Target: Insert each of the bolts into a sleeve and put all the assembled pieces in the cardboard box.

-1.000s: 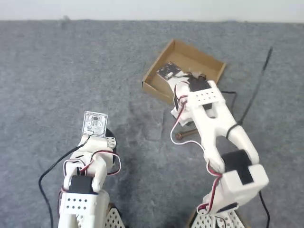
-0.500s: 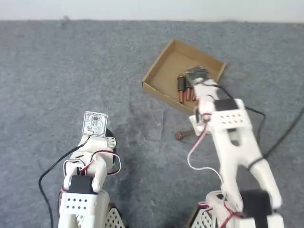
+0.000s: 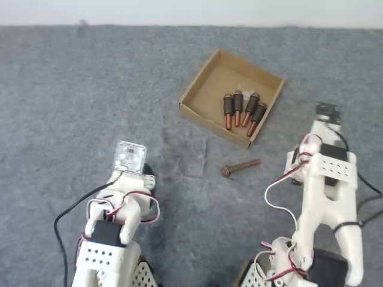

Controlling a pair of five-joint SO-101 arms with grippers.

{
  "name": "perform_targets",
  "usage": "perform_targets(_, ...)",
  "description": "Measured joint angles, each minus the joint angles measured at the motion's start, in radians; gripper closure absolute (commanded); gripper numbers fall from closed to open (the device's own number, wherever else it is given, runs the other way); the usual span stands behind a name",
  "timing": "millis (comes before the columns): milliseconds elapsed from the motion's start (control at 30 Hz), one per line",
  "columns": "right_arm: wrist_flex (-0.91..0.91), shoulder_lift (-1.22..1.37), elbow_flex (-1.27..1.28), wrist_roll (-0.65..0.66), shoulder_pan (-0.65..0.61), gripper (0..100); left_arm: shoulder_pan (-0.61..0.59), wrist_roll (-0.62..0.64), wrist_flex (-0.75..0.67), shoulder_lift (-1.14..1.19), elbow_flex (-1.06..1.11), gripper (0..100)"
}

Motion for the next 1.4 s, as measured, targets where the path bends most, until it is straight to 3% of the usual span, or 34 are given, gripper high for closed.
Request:
perform_targets(200, -0.028, 0.0, 0.002, -0.017, 0.044, 99.1, 0.069, 0.158, -0.032, 0.0, 0.0, 99)
perform_targets(433, -0.031, 0.0, 0.002, -0.017, 0.046, 99.1, 0.143, 0.181, -0.075, 0.0, 0.0, 99)
perform_targets(733, -0.031, 0.0, 0.002, -0.02, 0.046, 99.1, 0.256, 0.199, 0.089, 0.0, -0.183, 99)
perform_targets(933, -0.051, 0.0, 0.009, -0.02, 0.046, 99.1, 0.344, 0.262, 0.08, 0.015, -0.207, 99)
perform_targets(1233, -0.052, 0.0, 0.009, -0.02, 0.046, 99.1, 0.371, 0.269, -0.032, 0.526, -0.471, 98)
perform_targets(1400, -0.052, 0.0, 0.009, -0.02, 0.046, 99.1, 0.47, 0.132, -0.069, 0.882, -0.652, 98)
